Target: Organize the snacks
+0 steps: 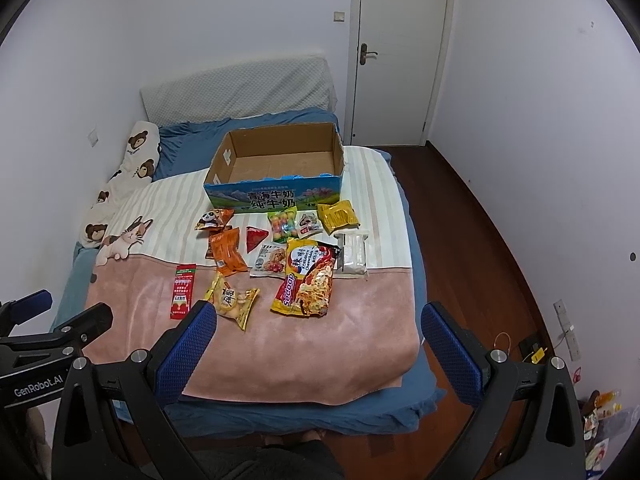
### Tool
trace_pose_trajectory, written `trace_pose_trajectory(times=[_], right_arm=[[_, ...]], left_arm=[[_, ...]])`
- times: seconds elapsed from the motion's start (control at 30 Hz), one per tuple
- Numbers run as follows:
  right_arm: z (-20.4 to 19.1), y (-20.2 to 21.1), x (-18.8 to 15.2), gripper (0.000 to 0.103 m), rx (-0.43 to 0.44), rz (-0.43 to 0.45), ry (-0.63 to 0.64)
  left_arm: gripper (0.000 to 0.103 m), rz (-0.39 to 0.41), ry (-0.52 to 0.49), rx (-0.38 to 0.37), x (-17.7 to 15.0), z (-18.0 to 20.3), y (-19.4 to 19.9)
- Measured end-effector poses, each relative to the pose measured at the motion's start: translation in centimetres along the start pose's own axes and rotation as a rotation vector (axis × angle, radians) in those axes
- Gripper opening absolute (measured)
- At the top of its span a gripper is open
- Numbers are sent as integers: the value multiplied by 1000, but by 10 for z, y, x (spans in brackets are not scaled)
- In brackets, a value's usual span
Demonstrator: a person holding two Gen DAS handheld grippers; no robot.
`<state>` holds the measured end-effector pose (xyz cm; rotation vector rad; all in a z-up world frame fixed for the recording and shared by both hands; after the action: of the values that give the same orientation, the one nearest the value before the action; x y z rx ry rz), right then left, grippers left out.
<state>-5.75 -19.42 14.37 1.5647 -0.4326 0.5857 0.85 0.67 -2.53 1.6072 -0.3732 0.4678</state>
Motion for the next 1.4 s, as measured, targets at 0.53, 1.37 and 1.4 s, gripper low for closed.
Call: trace_pose_trajectory(times=[0.53,1.37,1.4], right_arm=[[7,4,3,103,3,9,-10],[12,11,6,103,6,24,-15],[13,12,6,103,6,24,-15]], left_arm=[[103,37,-4,-13,-2,5,13],[103,75,2,-26,-8,0,24],[103,75,2,-26,-8,0,24]])
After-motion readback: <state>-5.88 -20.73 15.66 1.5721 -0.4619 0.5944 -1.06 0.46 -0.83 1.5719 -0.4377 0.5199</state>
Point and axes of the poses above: each gripper's, at about its wrist camera, not at the fingertips, and y roughly against the way its jaws point, z to its right, x to its top, the point moved 3 cm from there along -y, roughly the way its jaws point, and after that the axes turned 6 degrees about x, right-handed, at the moved point
